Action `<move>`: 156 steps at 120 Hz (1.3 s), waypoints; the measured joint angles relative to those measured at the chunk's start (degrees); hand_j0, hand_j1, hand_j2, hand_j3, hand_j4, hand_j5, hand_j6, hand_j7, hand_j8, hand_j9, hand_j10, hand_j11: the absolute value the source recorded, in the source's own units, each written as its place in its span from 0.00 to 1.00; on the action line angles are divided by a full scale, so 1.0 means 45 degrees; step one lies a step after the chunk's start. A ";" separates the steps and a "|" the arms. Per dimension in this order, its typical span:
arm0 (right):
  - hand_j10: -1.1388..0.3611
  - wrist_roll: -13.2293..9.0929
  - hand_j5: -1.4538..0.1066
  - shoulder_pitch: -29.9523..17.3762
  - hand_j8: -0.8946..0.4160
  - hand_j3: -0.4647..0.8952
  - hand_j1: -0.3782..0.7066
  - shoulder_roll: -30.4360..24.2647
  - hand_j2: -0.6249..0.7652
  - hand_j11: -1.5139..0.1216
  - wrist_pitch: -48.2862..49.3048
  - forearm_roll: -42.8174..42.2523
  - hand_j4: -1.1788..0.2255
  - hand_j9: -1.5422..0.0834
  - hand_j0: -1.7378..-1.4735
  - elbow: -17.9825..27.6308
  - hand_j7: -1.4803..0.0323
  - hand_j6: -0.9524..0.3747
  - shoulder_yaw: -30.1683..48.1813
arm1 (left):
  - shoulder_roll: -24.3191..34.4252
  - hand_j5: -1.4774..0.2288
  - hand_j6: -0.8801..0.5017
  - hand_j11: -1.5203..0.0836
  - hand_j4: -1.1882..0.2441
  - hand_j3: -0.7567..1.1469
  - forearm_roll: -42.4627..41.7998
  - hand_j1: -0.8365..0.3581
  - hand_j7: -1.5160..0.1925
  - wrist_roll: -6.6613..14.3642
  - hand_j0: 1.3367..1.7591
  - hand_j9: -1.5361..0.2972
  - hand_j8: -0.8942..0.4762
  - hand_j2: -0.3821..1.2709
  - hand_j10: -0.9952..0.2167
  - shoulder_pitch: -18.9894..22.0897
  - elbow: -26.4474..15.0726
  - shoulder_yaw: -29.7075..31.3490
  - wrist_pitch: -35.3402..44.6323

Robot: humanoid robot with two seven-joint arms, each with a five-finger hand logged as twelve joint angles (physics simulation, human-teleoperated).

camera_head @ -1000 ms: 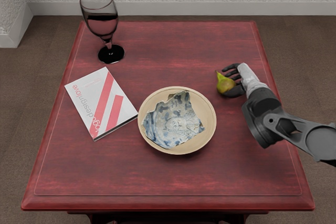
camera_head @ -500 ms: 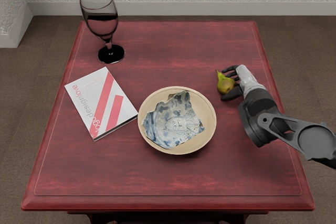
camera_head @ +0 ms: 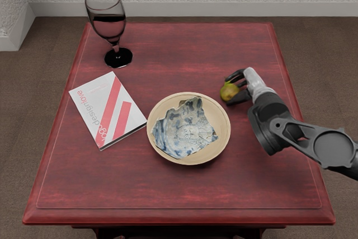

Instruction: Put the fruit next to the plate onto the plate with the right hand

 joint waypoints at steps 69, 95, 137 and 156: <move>0.34 -0.0005 0.33 0.0004 0.45 0.34 0.64 -0.1201 0.67 0.36 0.0018 0.0110 0.40 0.38 0.30 0.2224 0.41 0.50 0.0540 | 0.0000 0.87 0.64 0.95 0.83 0.40 -0.0005 0.99 0.89 0.0001 0.76 0.84 0.65 0.23 0.82 0.0000 0.0000 0.0000 0.0000; 0.34 -0.0006 0.32 0.0002 0.45 0.34 0.64 -0.1617 0.67 0.36 0.0018 0.0121 0.40 0.38 0.30 0.3130 0.40 0.51 0.0703 | 0.0000 0.87 0.64 0.95 0.83 0.40 -0.0002 0.99 0.89 -0.0002 0.76 0.84 0.65 0.23 0.82 -0.0009 0.0000 0.0000 0.0000; 0.34 -0.0005 0.32 -0.0020 0.45 0.34 0.63 -0.2153 0.67 0.36 0.0018 0.0106 0.40 0.38 0.30 0.4629 0.41 0.50 0.0743 | 0.0000 0.87 0.64 0.95 0.83 0.40 -0.0002 0.99 0.89 0.0001 0.76 0.84 0.65 0.23 0.82 -0.0003 0.0000 0.0001 0.0000; 0.34 -0.0006 0.33 -0.0026 0.44 0.34 0.63 -0.2242 0.67 0.36 0.0017 0.0100 0.40 0.38 0.30 0.5030 0.41 0.50 0.0743 | 0.0000 0.87 0.64 0.95 0.83 0.40 0.0000 0.99 0.89 0.0001 0.76 0.84 0.65 0.23 0.82 0.0000 0.0000 0.0001 0.0000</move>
